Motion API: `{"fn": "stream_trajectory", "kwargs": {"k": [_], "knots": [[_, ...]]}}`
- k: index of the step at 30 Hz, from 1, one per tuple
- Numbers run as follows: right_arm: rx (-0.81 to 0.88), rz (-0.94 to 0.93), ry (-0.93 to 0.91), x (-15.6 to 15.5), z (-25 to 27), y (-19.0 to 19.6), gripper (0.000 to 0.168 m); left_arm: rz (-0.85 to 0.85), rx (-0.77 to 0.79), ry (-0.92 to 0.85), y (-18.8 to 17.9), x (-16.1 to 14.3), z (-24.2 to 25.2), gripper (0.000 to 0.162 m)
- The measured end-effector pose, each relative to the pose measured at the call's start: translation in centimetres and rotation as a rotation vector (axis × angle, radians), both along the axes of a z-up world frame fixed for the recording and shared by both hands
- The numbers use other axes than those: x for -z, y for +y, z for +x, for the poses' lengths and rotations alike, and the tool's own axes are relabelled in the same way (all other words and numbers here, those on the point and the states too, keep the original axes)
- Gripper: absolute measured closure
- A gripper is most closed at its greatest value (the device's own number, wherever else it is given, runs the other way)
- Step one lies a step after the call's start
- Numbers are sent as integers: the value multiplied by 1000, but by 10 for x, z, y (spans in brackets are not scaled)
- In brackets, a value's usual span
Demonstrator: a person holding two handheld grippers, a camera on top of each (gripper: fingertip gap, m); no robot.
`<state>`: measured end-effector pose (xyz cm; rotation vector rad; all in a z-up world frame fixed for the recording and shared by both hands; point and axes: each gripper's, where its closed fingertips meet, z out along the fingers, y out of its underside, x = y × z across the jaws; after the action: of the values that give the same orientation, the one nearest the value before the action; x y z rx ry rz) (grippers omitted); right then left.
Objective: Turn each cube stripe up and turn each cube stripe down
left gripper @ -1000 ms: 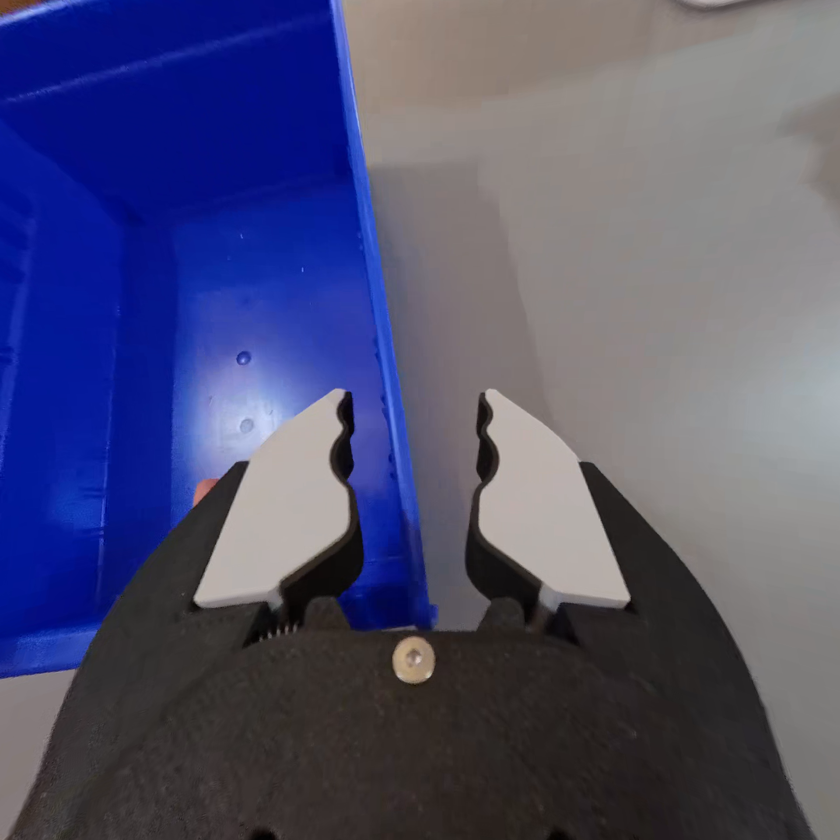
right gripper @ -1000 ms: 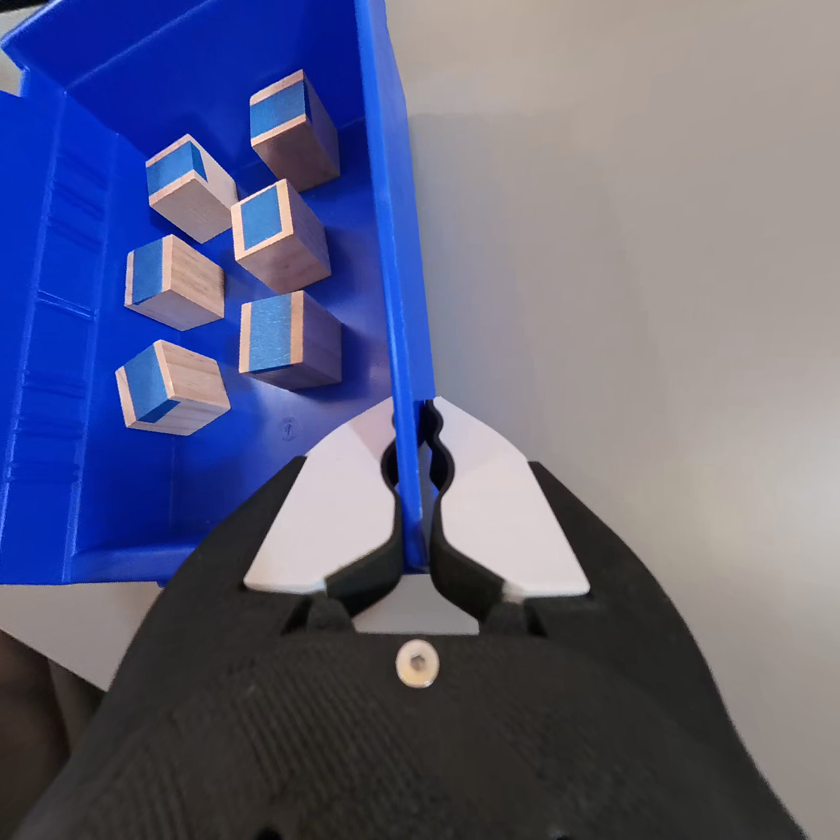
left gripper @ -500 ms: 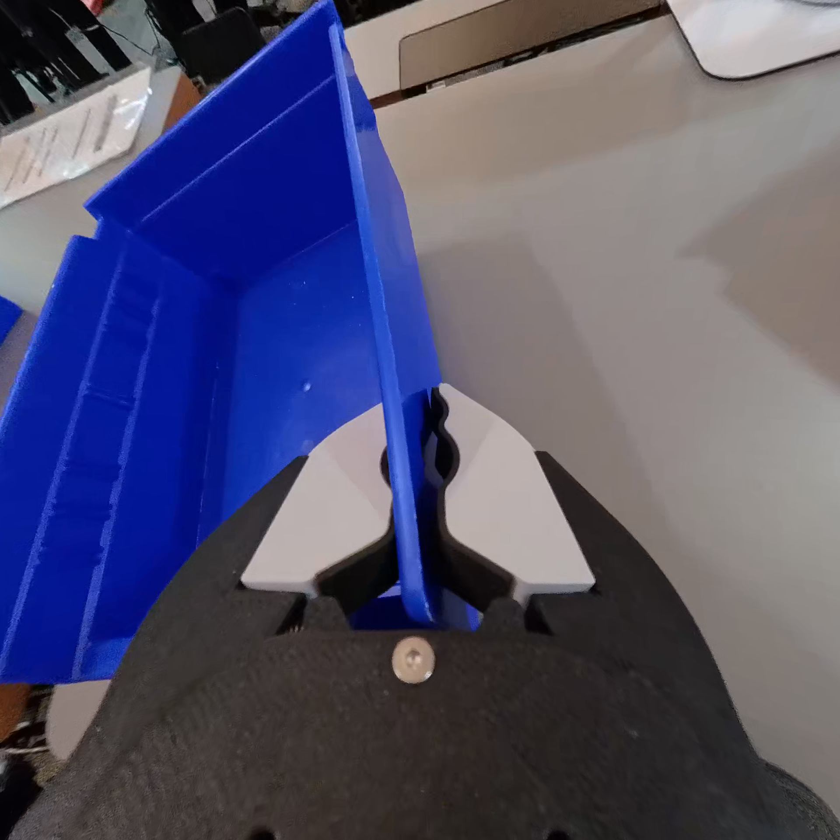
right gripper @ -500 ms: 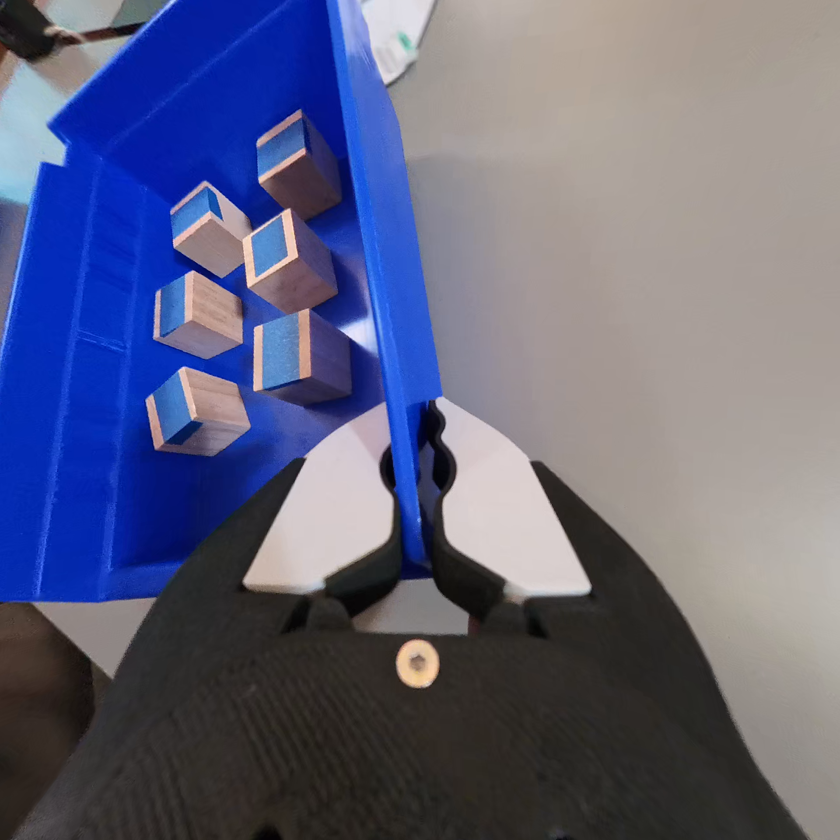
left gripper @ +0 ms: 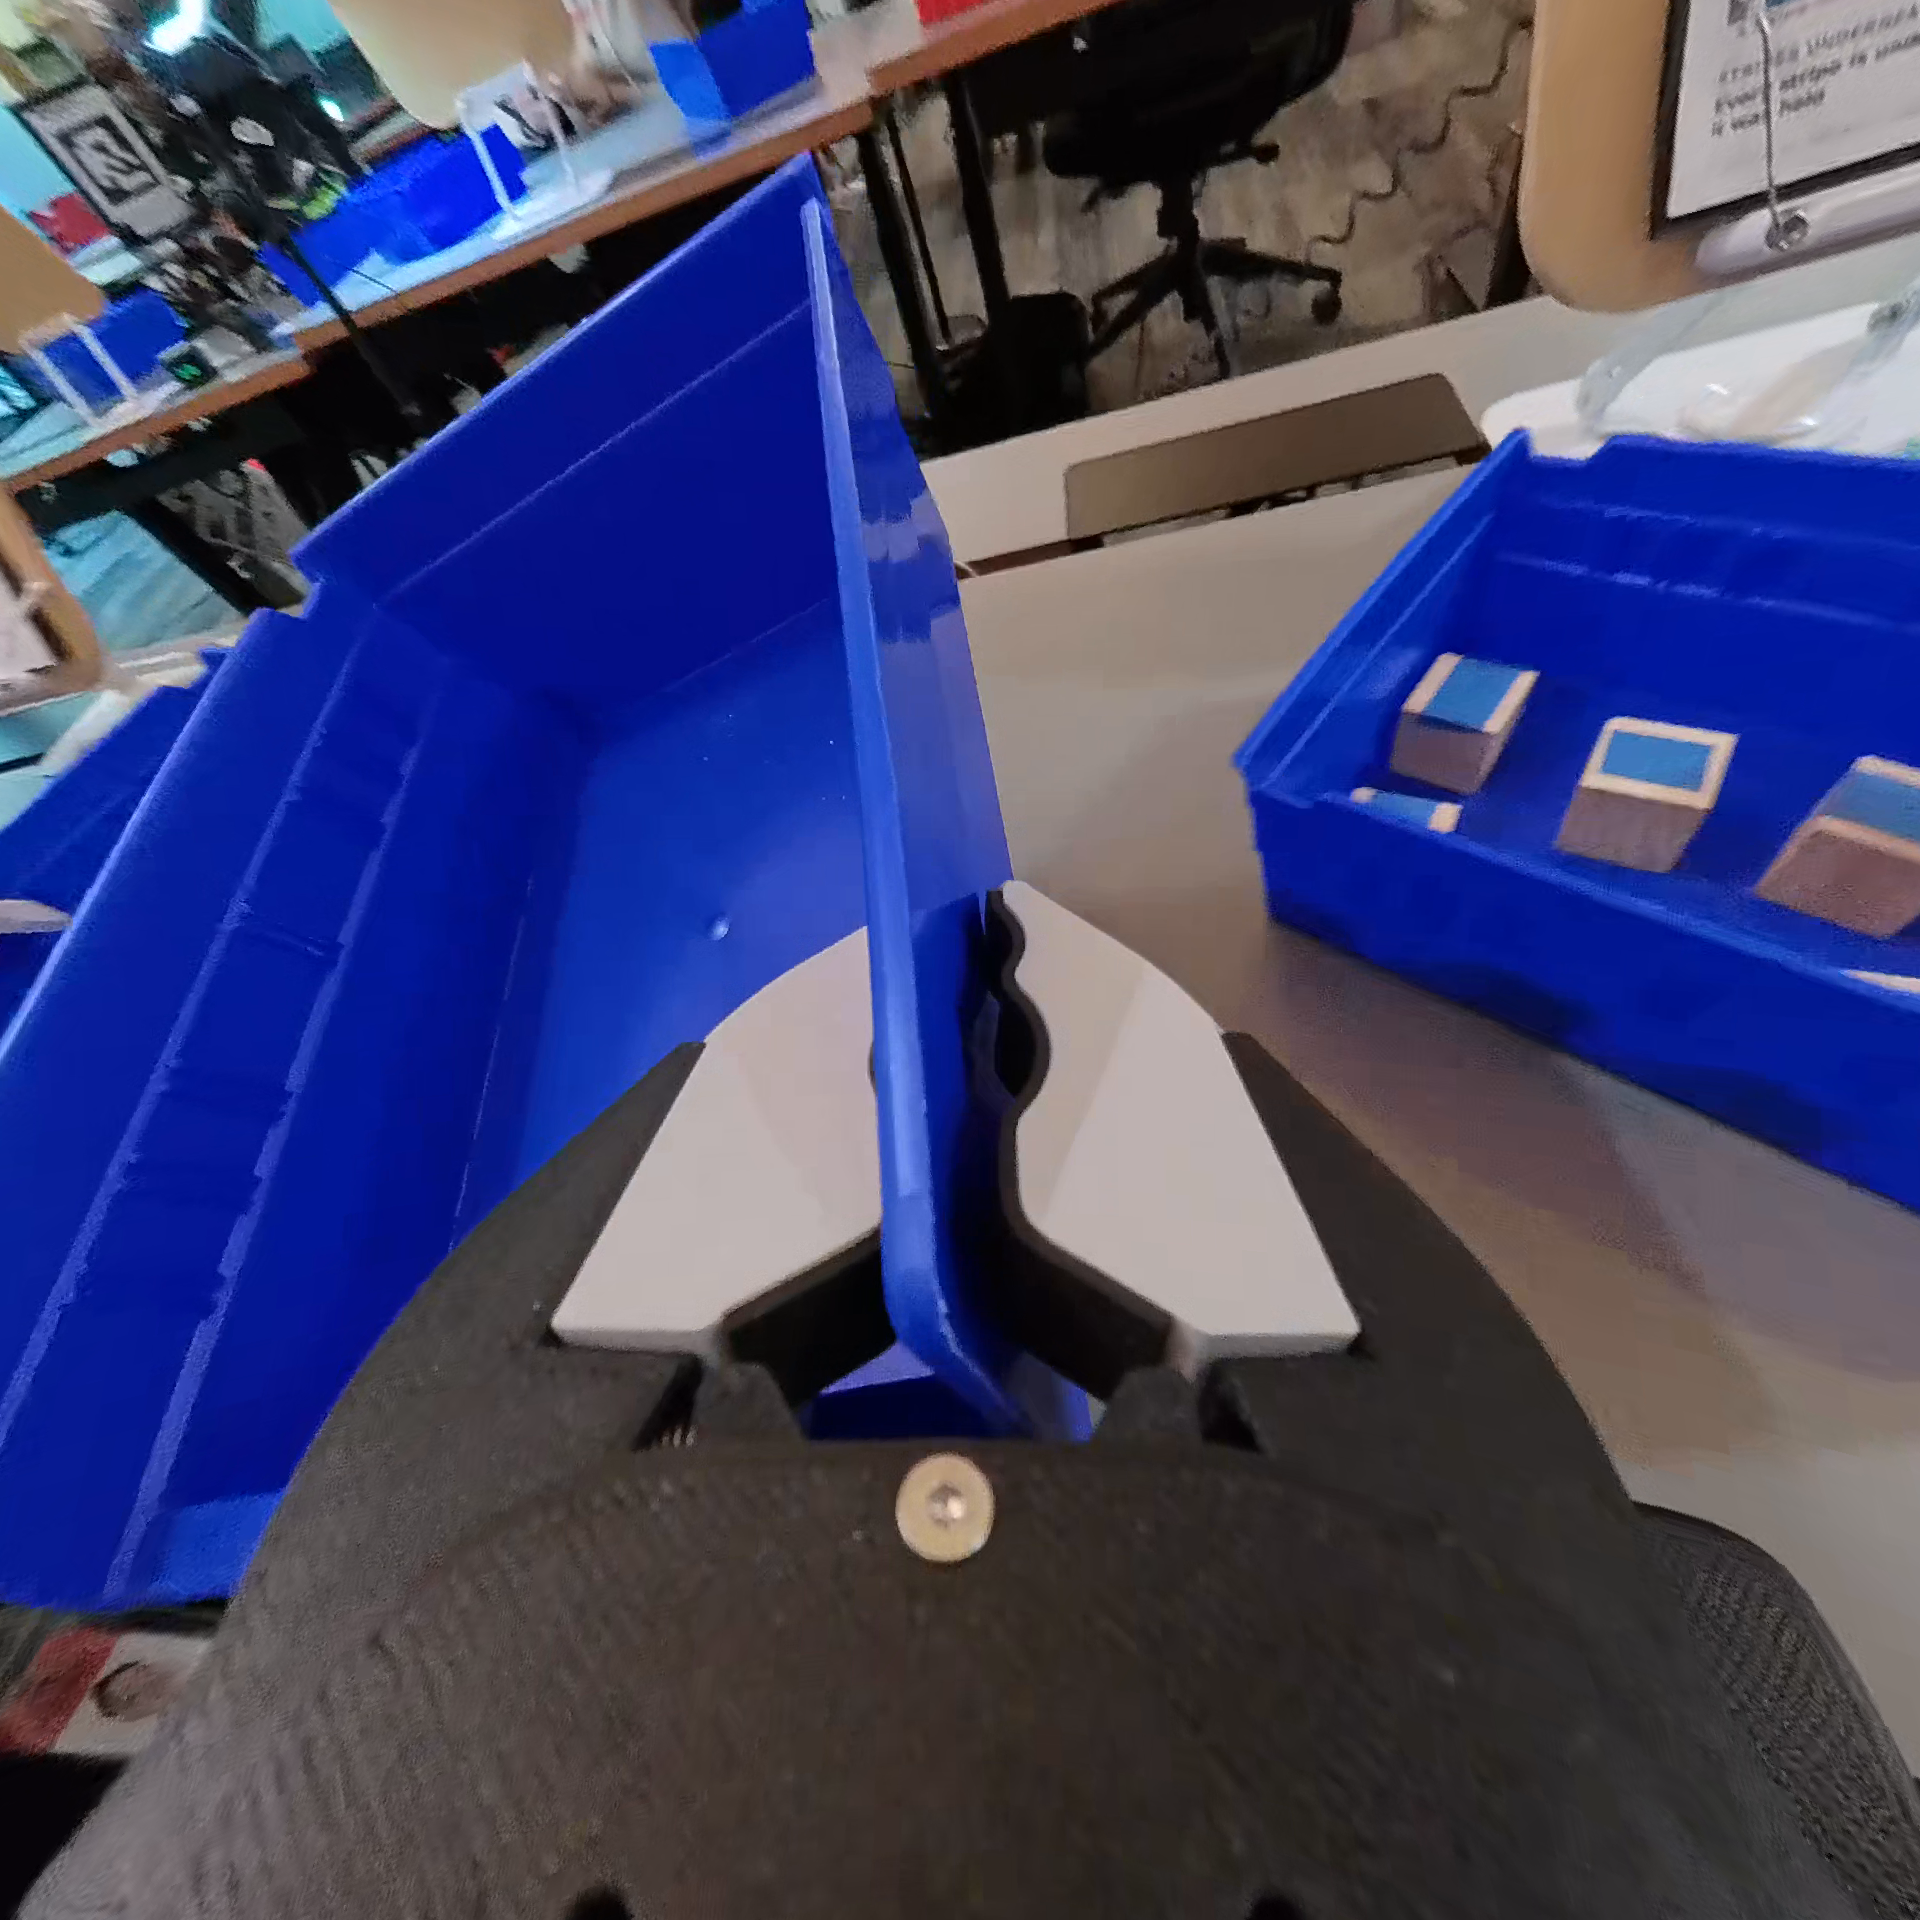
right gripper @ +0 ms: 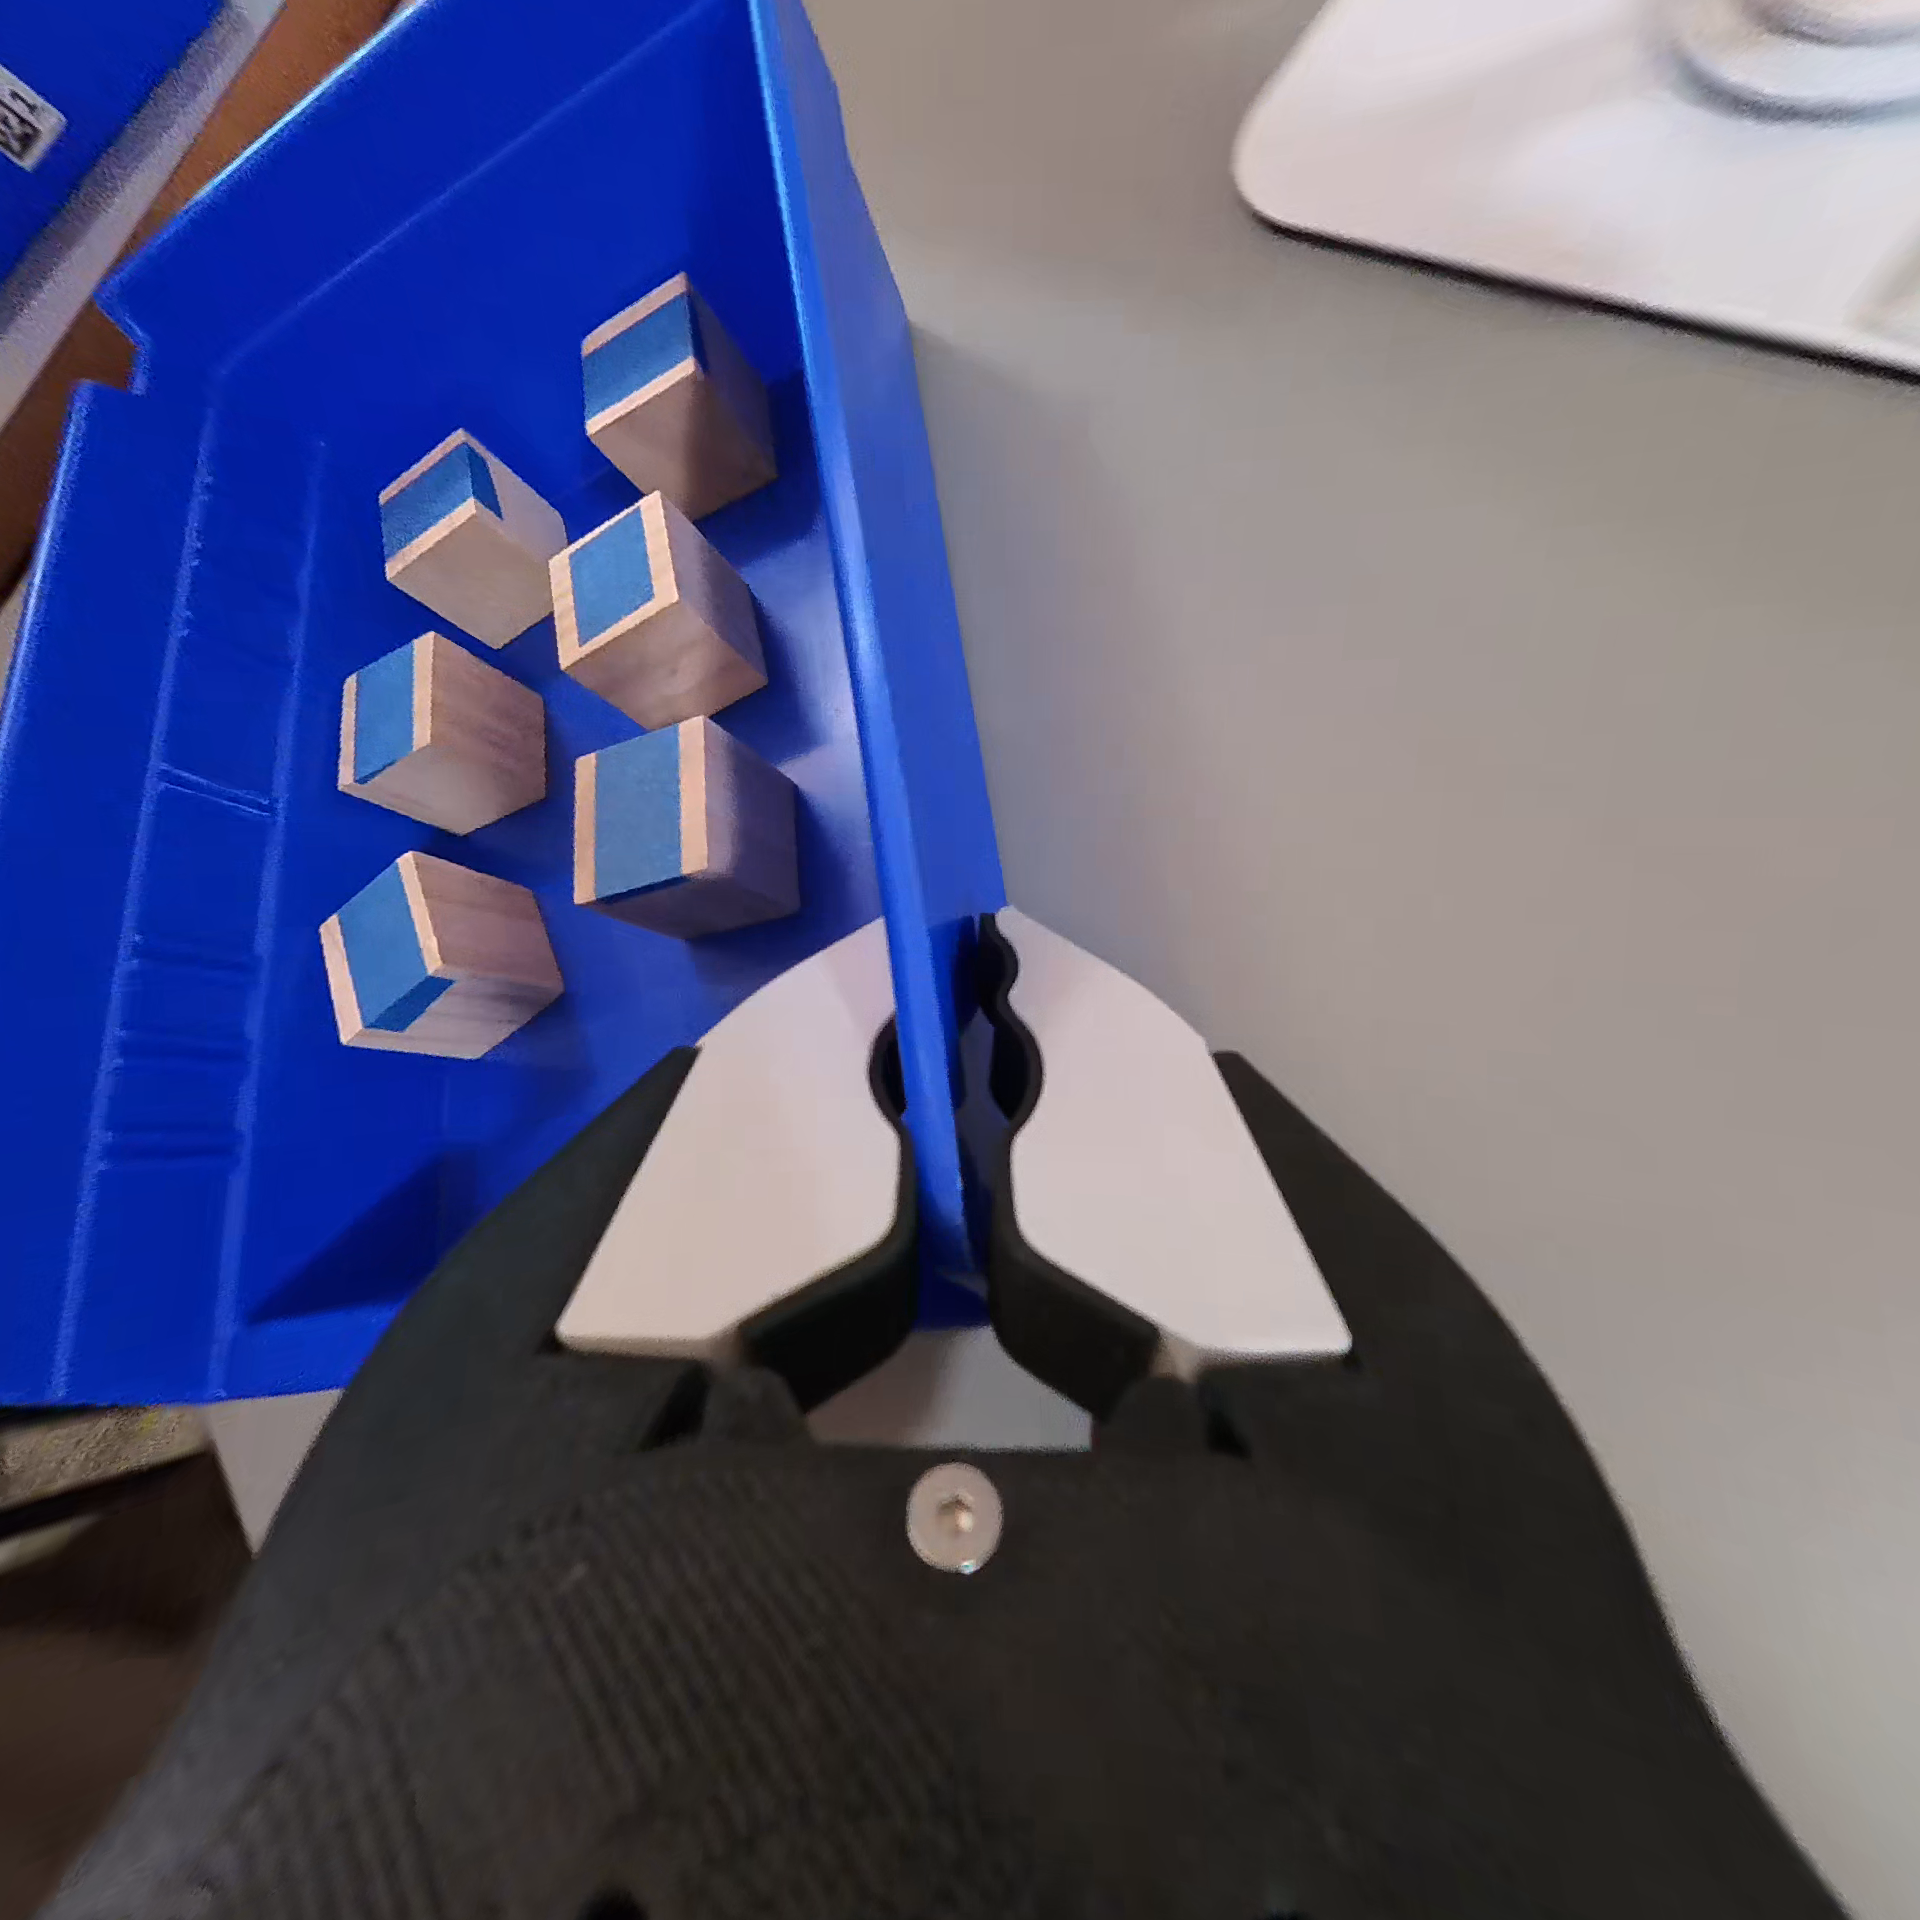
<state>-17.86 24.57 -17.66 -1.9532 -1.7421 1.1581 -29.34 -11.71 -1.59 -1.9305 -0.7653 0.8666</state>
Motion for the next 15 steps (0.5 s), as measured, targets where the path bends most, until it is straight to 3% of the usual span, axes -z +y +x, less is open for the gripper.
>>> {"fn": "stream_trajectory", "kwargs": {"k": [6, 15], "knots": [[133, 5, 43, -2, -62, -83, 159, -77, -73, 38, -34, -4, 6, 155], [244, -51, 131, -7, -111, -195, 154, 2, -141, 147, -71, -36, 7, 155]]}}
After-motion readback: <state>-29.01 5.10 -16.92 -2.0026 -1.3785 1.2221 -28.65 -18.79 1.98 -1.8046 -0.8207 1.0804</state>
